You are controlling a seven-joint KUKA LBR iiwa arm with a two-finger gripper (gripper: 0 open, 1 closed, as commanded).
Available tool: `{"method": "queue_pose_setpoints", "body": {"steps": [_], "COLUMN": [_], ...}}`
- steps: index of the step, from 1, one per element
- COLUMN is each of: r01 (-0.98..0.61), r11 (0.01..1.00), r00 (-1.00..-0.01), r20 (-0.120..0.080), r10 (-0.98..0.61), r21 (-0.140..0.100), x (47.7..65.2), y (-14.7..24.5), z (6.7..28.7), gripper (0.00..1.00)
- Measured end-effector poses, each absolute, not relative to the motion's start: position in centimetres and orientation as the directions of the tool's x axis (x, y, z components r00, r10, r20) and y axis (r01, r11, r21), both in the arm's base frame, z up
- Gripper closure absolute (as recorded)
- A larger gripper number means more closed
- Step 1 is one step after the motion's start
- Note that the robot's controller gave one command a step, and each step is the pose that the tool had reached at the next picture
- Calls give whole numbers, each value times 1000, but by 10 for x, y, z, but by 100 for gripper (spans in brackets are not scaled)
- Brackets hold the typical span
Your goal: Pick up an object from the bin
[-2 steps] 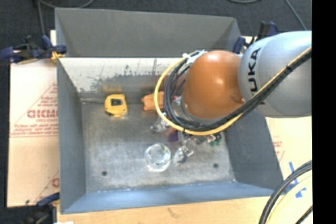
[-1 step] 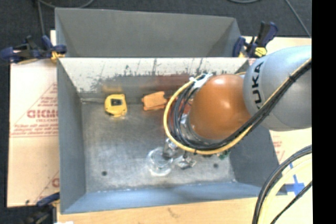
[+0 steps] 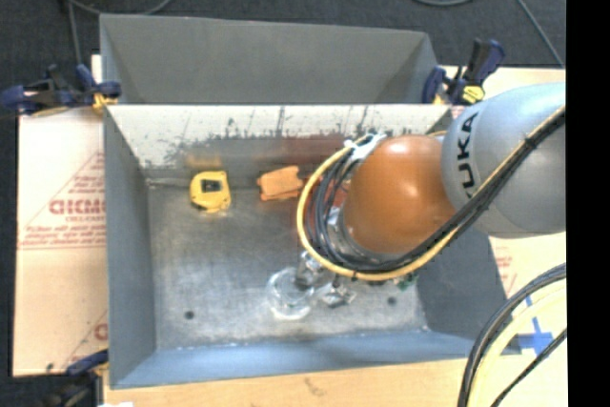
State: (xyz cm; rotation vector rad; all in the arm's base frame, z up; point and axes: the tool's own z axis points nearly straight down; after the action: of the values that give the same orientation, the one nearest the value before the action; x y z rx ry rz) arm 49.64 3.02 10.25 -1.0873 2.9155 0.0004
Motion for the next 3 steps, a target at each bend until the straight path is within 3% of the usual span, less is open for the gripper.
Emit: {"method": "queue_pose_setpoints", "body": {"steps": [1,2,3], "r01": [-704,-735,-689], "r11": [710,679,724], "r00": [-710,-679,-724], "r20": [30,1,-17], "r10": [-703,-735,-689], "r21": [2,0,-7], "x": [520,529,568], "y": [47,65,18], "z": [98,124,106], "gripper": [100,100,100]}}
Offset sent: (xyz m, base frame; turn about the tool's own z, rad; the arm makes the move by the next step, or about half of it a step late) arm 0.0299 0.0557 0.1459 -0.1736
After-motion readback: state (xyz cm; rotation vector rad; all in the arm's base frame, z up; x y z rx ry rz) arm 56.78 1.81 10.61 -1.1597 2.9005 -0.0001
